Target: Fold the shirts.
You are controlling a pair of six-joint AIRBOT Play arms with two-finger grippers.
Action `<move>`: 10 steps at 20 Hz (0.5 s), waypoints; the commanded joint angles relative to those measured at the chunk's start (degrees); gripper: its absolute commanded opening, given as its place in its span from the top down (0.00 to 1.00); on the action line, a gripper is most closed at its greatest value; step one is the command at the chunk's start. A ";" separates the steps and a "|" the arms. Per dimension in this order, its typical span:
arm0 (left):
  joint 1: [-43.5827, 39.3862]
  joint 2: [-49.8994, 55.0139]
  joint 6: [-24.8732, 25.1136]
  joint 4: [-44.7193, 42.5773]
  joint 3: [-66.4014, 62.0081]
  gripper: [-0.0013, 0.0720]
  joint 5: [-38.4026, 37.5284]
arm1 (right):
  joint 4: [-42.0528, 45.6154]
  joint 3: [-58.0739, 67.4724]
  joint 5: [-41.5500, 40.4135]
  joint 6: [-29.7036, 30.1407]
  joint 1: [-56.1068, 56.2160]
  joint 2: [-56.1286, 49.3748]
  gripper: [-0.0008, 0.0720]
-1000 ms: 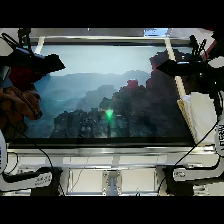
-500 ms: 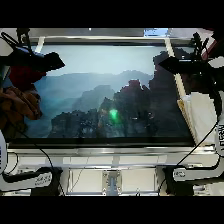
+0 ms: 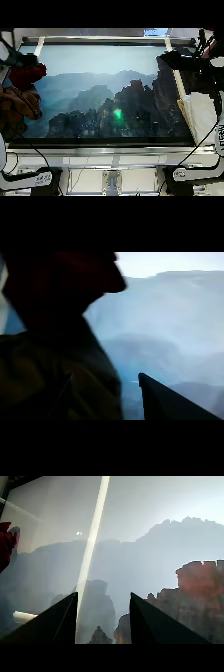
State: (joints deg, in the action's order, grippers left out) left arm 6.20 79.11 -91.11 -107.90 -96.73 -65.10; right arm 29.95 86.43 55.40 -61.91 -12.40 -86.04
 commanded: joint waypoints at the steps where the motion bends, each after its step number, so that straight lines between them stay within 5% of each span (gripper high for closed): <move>1: 10.93 0.87 -5.68 -7.04 -0.04 0.32 -2.23 | -2.38 0.04 0.28 -0.04 -0.02 0.04 0.46; 6: 26.58 7.63 -5.88 12.31 -0.04 0.32 -5.22 | -10.58 0.07 -3.96 -0.04 -0.02 0.04 0.46; 10: 29.92 14.97 -5.75 15.34 -0.04 0.32 -2.78 | -15.74 0.07 -3.96 -0.02 -0.04 0.04 0.46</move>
State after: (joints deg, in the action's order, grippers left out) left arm 32.69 89.67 -96.60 -97.01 -96.73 -69.21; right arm 18.98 86.46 52.25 -61.91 -12.40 -86.04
